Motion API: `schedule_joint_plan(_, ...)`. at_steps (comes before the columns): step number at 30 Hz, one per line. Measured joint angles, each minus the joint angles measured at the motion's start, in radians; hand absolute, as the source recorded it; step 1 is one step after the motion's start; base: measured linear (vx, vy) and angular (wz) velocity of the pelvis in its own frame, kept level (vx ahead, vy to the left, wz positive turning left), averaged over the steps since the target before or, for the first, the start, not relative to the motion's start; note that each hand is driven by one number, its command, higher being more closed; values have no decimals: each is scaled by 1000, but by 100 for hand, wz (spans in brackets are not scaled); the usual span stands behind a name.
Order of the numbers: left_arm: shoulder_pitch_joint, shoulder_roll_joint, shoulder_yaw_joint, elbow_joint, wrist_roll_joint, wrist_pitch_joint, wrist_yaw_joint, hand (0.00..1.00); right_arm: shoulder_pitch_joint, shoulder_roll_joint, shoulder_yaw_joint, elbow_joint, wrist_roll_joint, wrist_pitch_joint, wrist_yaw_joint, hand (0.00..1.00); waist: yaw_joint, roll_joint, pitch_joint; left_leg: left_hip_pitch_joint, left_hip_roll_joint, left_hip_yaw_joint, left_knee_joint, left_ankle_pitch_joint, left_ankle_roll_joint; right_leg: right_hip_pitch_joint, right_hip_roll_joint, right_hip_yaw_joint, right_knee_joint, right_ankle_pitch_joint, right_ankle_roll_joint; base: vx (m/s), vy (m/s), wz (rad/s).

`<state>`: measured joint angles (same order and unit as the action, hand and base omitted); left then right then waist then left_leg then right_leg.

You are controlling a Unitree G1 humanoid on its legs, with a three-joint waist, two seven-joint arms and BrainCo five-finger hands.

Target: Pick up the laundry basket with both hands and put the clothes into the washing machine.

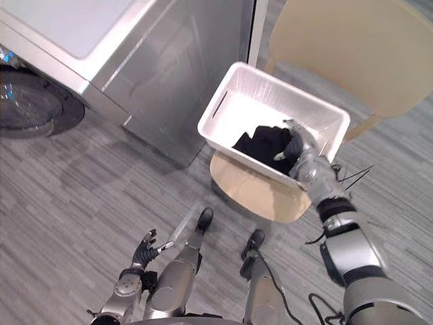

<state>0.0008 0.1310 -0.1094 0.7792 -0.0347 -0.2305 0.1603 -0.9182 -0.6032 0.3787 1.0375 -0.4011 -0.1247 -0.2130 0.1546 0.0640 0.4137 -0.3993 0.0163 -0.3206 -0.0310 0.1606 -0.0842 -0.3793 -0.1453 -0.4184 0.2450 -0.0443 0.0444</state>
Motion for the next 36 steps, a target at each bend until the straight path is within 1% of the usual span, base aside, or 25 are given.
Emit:
schedule_joint_plan(1,-10,0,-8,2,-8,0,5,0,-34,-10,20,34,0,4,0,0,5,5,3,-26,1,-11,-5,9,-2,-25,1,-8,1,0,0,-5,-74,17)
schedule_joint_plan(4,-63,-4,-51,4,-35,-4,15,0,-100,-46,60,106,-1,19,0,0,33,34,20,-82,2,-47,-13,29,-15,-77,0,-24,17,-6,-8,-14,-97,23)
schedule_joint_plan(5,-73,-6,-57,3,-45,-10,15,0,-120,-46,75,122,-3,21,0,0,45,39,22,-98,4,-58,-24,40,-23,-99,0,-27,23,-8,-11,-28,-111,13)
schedule_joint_plan(6,-84,-9,-59,0,-51,-15,15,0,-137,-50,95,128,-3,21,1,0,58,45,25,-117,7,-63,-31,44,-27,-123,-2,-29,36,-13,-17,-32,-111,10)
schedule_joint_plan(7,-92,-10,-62,-3,-55,-16,15,0,-146,-52,105,128,-4,21,1,0,63,51,28,-126,8,-68,-36,51,-28,-134,-7,-32,41,-15,-18,-29,-108,12)
schedule_joint_plan(8,-108,-10,-74,-5,-65,-16,16,0,-158,-58,124,128,-6,20,0,0,78,61,33,-138,10,-79,-46,58,-32,-155,-10,-37,57,-22,-20,-30,-105,13)
schedule_joint_plan(9,-114,-10,-81,-8,-73,-20,15,0,-171,-63,139,131,-12,19,-12,0,86,66,36,-151,9,-88,-52,63,-35,-177,-15,-38,74,-30,-22,-30,-110,11)
schedule_joint_plan(10,-115,-10,-82,-15,-74,-21,15,0,-182,-65,145,131,-12,18,-21,0,86,67,37,-155,9,-90,-60,69,-37,-186,-17,-38,84,-35,-22,-39,-113,12)
schedule_joint_plan(11,-121,-11,-85,-17,-74,-20,15,0,-202,-75,164,125,-12,17,-24,100,91,68,37,-164,6,-92,-61,71,-37,-205,-28,-39,110,-49,-20,-43,-101,14)
schedule_joint_plan(14,-144,-22,-85,-23,-73,-20,15,0,-215,-92,204,119,-19,18,-32,100,105,69,38,-173,-3,-94,-61,70,-39,-238,-51,-36,174,-84,-20,-54,-109,13)
schedule_joint_plan(19,-154,-54,-84,-28,-73,-20,15,0,-231,-88,211,61,-18,18,-39,100,105,68,37,-180,-5,-92,-62,70,-44,-268,-67,-31,235,-115,-29,-46,-99,5)
schedule_joint_plan(21,-157,-59,-83,-28,-73,-20,16,0,-222,-78,183,38,4,18,-36,100,104,67,37,-177,-3,-90,-62,74,-47,-272,-67,-26,244,-118,-30,-17,-92,-4)
schedule_joint_plan(23,-158,-63,-79,-29,-73,-19,17,0,-186,-57,101,-4,39,20,-31,100,99,65,38,-164,-1,-84,-61,75,-48,-265,-64,-18,245,-118,-31,3,-92,-7)
schedule_joint_plan(25,-157,-63,-71,-28,-73,-15,20,0,-132,-27,32,-60,84,25,-28,100,84,59,42,-135,0,-78,-61,75,-48,-235,-61,-15,236,-118,-31,19,-70,-5)
schedule_joint_plan(26,-157,-64,-65,-29,-73,-12,20,0,-91,-7,-11,-113,125,26,-28,100,74,54,45,-108,3,-72,-61,75,-48,-202,-53,-11,218,-112,-34,24,-59,-21)
schedule_joint_plan(27,-157,-64,-51,-31,-73,-10,20,0,-54,14,-57,-176,163,25,-29,100,73,44,51,-77,10,-54,-61,75,-47,-168,-38,7,188,-99,-33,18,-57,-28)
schedule_joint_plan(28,-157,-64,-47,-31,-72,-8,20,0,-35,22,-81,-212,182,25,-30,100,70,43,51,-63,15,-47,-62,75,-47,-150,-31,12,173,-91,-34,3,-64,-34)
schedule_joint_plan(29,-155,-63,-40,-33,-70,-5,20,0,1,47,-136,-283,245,20,-32,100,55,42,51,-36,19,-34,-62,75,-47,-116,-21,18,148,-81,-32,-15,-59,-29)
schedule_joint_plan(30,-151,-58,-36,-33,-69,-1,21,0,43,86,-197,-365,299,17,-40,100,39,36,48,-9,23,-20,-62,70,-41,-90,-11,33,124,-74,-28,-15,-48,-33)
schedule_joint_plan(31,-146,-53,-35,-34,-68,2,21,0,63,112,-218,-402,341,12,-45,100,32,31,45,4,26,-6,-62,65,-35,-79,-7,42,115,-71,-26,-31,-31,-52)
schedule_joint_plan(32,-127,-43,-33,-32,-68,9,19,0,109,171,-247,-472,414,1,-47,100,17,13,34,33,36,28,-62,42,-25,-56,10,69,90,-58,-26,-25,-16,-67)
schedule_joint_plan(33,-109,-40,-24,-31,-68,17,16,0,162,215,-258,-528,465,-17,-46,100,12,-9,20,55,41,54,-62,33,-20,-38,23,94,66,-47,-23,-20,-18,-67)
schedule_joint_plan(34,-96,-40,-16,-31,-67,20,15,0,194,238,-261,-558,484,-24,-44,100,6,-19,13,68,44,65,-62,29,-16,-23,27,100,53,-41,-19,18,-5,-60)
schedule_joint_plan(35,-70,-39,-5,-28,-67,28,15,0,268,286,-261,-620,519,-27,-40,100,-11,-42,-6,98,50,88,-62,18,-12,8,38,123,28,-26,-19,32,-1,-41)
schedule_joint_plan(36,-59,-38,-4,-24,-67,29,15,0,300,304,-261,-646,531,-27,-37,100,-15,-53,-20,106,51,99,-62,14,-10,15,41,131,17,-23,-18,58,2,-46)
